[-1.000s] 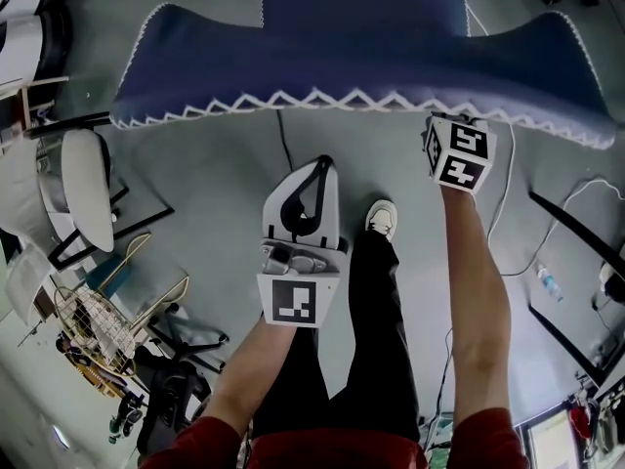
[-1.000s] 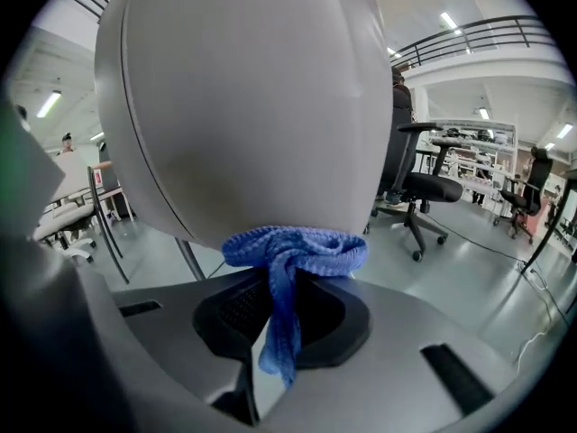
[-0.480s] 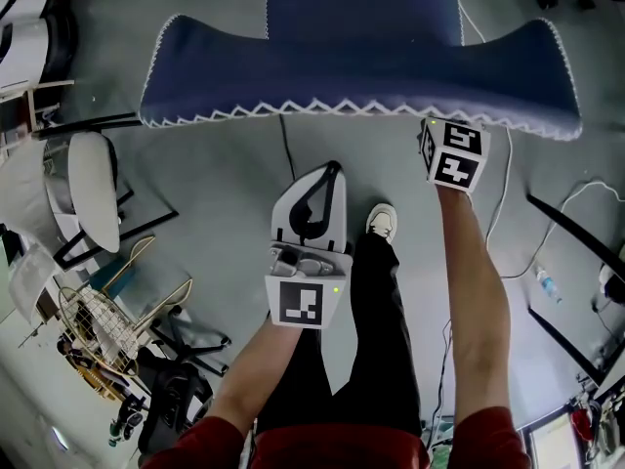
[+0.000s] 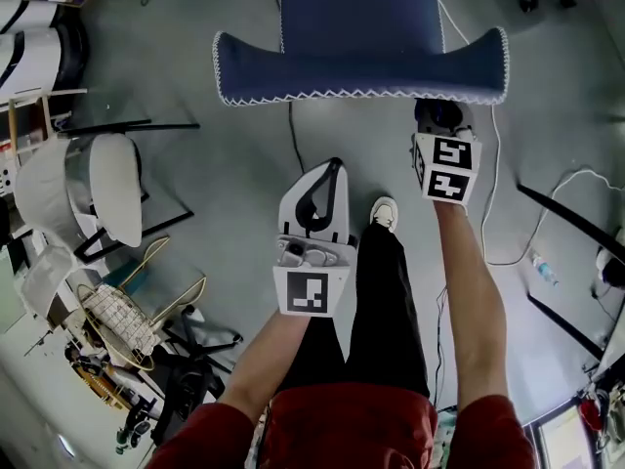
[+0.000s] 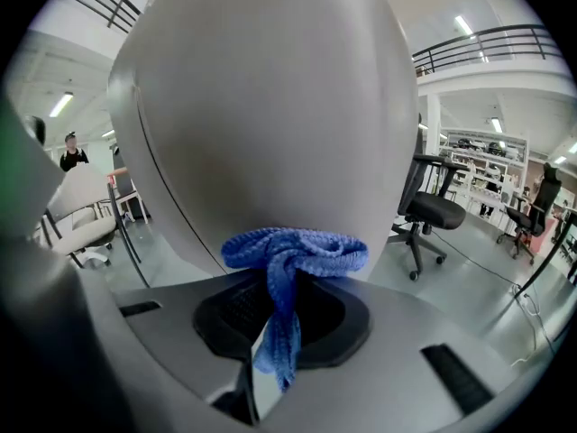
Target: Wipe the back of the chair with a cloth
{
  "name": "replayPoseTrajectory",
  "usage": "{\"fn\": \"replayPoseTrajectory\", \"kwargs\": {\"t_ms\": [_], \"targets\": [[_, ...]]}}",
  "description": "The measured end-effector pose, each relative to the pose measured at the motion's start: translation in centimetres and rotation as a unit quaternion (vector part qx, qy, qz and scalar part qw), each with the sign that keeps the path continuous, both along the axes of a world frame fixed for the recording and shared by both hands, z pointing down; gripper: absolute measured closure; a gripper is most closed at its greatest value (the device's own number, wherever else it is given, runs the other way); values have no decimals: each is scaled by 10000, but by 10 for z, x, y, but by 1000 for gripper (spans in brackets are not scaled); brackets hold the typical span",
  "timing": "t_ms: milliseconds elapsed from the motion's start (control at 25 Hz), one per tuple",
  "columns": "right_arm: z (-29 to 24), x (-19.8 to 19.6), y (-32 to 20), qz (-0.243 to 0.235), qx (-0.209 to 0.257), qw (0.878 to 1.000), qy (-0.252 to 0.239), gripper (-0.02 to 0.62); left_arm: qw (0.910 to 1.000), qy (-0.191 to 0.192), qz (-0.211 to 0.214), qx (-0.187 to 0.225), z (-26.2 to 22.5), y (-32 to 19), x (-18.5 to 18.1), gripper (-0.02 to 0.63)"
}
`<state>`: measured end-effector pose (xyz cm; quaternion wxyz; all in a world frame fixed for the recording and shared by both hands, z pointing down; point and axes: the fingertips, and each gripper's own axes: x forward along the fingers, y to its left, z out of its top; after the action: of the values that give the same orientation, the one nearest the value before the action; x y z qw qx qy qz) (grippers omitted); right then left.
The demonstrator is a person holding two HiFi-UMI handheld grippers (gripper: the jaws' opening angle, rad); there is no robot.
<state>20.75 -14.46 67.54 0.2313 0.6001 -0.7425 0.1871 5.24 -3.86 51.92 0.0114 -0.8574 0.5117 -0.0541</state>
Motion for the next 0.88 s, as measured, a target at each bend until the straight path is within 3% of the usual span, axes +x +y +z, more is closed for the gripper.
{"fn": "replayPoseTrajectory", "kwargs": {"t_ms": [480, 880], "targets": [[-136, -9, 41, 30, 205, 9998, -46, 534, 9996, -3, -107, 265, -115, 29, -14, 592], [-186, -18, 57, -187, 288, 9994, 90, 534, 9991, -32, -132, 409, -156, 50, -20, 592]]}}
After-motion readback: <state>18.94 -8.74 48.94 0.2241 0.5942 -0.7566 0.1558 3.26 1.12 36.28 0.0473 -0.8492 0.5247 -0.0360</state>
